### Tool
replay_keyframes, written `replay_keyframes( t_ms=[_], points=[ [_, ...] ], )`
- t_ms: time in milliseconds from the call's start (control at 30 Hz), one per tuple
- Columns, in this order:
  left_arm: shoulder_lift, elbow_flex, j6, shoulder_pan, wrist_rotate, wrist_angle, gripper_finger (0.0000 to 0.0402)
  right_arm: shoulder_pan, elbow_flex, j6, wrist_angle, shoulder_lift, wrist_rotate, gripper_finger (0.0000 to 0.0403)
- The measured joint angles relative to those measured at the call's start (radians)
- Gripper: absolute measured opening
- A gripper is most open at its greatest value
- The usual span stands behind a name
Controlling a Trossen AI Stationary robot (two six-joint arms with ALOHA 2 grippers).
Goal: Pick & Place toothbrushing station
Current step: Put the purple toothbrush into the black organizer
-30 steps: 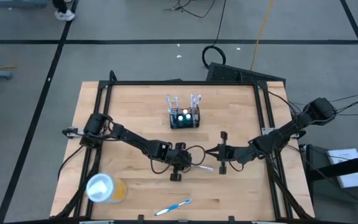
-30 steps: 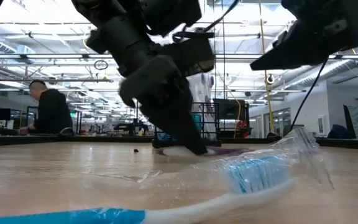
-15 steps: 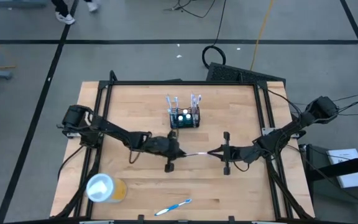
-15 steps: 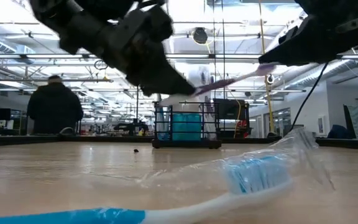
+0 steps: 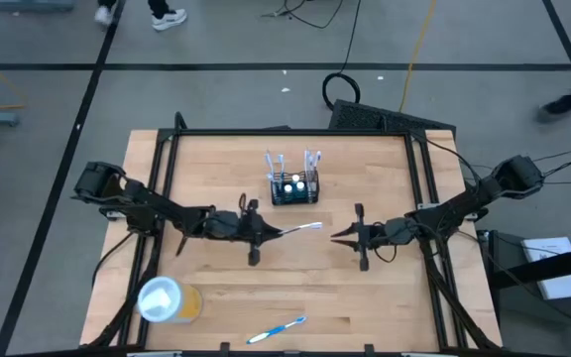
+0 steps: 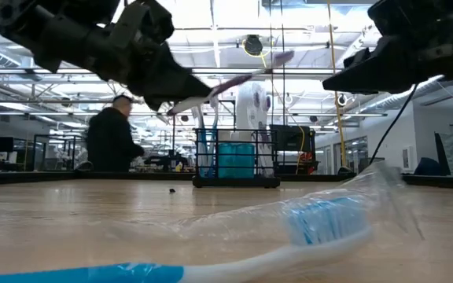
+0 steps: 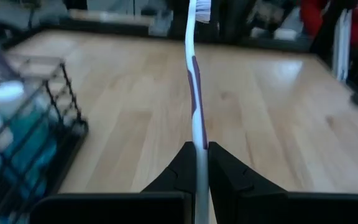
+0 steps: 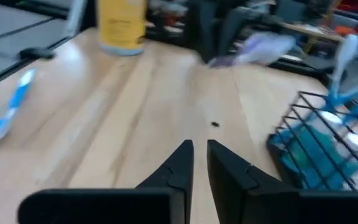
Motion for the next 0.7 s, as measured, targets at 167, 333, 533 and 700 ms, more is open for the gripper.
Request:
replay_keyframes(
  t_ms=[167, 333, 533, 700],
  points=[
    [0.006, -0.053, 0.012, 0.001, -0.005, 0.147, 0.0018, -0.034, 0.000, -0.032, 0.085, 0.000, -0.078, 0.0035],
    [0.006, -0.091, 0.021, 0.009, 0.002, 0.277, 0.0018, -0.129, -0.001, 0.016, 0.242, 0.006, -0.155, 0.0048],
    [0.006, -0.091, 0.057, 0.003, 0.005, 0.337, 0.0018, -0.271, -0.001, 0.102, 0.376, 0.077, -0.297, 0.0124],
    [0.006, -0.091, 0.083, 0.010, -0.005, 0.366, 0.0018, -0.317, 0.009, 0.083, 0.622, 0.206, -0.383, 0.0191]
  ],
)
